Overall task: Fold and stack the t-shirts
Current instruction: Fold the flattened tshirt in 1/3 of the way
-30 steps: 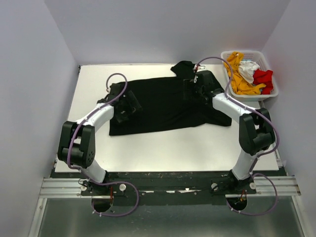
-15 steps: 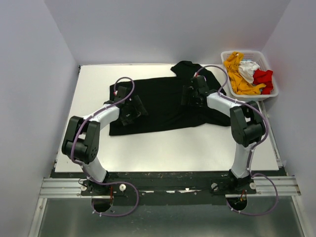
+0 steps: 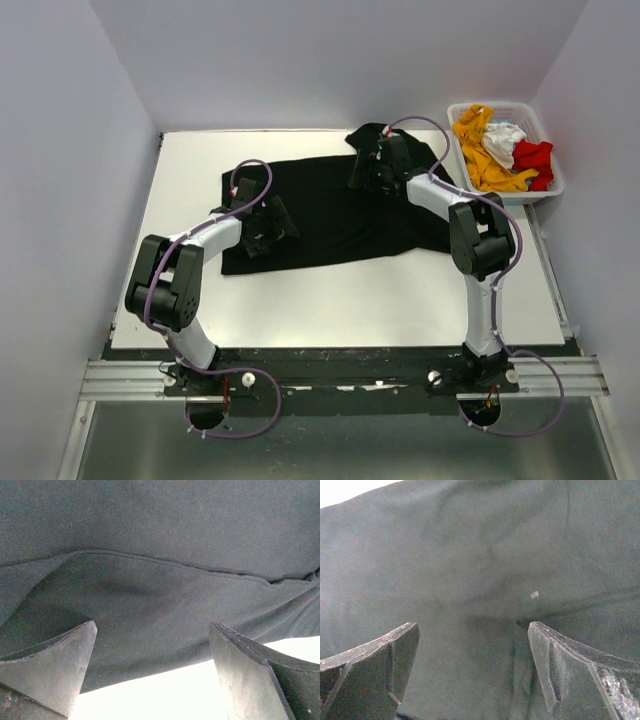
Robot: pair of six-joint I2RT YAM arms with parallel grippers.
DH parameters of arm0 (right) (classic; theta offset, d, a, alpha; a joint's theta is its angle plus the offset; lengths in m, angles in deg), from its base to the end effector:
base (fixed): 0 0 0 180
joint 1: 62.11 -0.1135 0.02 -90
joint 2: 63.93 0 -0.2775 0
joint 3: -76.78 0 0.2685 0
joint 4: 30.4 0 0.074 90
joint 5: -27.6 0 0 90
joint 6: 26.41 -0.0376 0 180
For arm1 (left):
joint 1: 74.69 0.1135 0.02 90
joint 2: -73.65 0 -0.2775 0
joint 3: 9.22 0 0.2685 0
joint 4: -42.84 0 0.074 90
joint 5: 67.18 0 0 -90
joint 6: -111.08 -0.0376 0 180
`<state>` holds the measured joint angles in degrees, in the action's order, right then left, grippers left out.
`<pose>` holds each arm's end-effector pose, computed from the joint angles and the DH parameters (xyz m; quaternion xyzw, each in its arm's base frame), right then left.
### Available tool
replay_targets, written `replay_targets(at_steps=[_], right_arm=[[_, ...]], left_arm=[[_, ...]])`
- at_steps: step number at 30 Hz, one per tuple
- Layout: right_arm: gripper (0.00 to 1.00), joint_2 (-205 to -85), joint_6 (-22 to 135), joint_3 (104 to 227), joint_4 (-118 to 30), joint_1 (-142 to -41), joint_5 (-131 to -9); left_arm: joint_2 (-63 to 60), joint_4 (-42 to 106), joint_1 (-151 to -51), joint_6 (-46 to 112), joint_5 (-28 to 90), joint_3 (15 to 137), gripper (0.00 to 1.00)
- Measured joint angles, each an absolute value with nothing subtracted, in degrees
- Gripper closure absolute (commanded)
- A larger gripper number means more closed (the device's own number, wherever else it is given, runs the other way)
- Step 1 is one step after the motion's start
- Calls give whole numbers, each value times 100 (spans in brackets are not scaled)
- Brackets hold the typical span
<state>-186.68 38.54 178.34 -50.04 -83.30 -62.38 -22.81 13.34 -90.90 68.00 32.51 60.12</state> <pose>0.4708 0.1825 0.1769 0.0307 0.9088 0.1632 0.3827 0.3356 -0.1041 0.1741 -0.2293 0.9268 -0.2187 0.2015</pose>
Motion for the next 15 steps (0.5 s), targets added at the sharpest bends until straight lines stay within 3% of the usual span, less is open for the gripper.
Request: replay_targets(at_steps=[6,15], right_arm=[[0,-18668,3963,18064,-4656,-8360,-6429],[0,-16889,3744,15231,-4293,-8662,-6374]], left_arm=[[-2281,1345,-9090,6802,3229,5999,1],[-2181,1557,-9099,6831,3227,5813,1]])
